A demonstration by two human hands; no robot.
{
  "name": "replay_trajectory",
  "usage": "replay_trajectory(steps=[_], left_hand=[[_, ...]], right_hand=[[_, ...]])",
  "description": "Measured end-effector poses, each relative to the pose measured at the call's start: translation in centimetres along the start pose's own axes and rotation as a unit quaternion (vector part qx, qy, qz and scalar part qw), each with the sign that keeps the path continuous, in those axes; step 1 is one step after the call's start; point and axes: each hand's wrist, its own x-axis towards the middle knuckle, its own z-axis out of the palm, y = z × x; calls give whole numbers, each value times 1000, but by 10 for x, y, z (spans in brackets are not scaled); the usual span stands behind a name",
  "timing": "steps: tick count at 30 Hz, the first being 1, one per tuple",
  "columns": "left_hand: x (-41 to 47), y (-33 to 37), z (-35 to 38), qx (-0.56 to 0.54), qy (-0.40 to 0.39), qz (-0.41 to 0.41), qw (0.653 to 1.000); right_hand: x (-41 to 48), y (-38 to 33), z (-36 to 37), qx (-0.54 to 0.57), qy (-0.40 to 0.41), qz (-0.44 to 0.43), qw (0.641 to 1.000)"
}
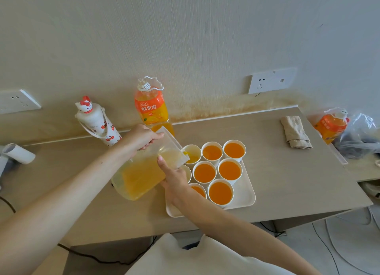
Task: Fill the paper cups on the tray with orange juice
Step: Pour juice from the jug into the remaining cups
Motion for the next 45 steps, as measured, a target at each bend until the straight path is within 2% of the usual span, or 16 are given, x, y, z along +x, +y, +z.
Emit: replay_trajectory(steps=[45], left_hand=[[-4,9,1,15,13,7,1000]], right_hand=[[-8,-12,2,-8,6,-1,1000]])
